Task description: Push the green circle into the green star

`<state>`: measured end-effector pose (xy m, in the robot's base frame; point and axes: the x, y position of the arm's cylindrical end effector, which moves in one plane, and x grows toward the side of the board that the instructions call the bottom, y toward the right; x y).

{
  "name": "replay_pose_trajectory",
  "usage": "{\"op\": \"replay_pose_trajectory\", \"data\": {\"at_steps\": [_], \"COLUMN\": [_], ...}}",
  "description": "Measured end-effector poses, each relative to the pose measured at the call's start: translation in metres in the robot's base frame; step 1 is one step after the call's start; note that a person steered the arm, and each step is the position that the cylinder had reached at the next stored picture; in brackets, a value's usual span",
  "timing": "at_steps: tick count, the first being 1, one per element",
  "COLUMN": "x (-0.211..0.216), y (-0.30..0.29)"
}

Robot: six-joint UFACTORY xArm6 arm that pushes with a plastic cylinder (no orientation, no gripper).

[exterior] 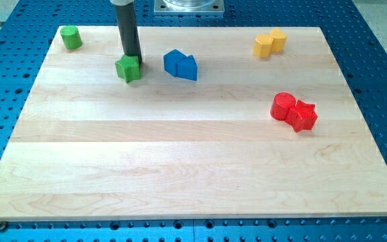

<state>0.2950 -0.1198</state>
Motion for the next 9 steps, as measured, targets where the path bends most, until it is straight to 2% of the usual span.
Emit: {"op": "replay_pose_trajectory", "data": {"at_steps": [1, 2, 3, 4, 5, 6, 7, 8, 9], "x": [-0.052, -0.092, -0.104, -0.088, -0.046, -0.032, -0.101, -0.102, -0.077], "y": [-0.007, -0.073, -0.096, -0.137, -0.112, -0.084, -0.086, -0.121, -0.172]}}
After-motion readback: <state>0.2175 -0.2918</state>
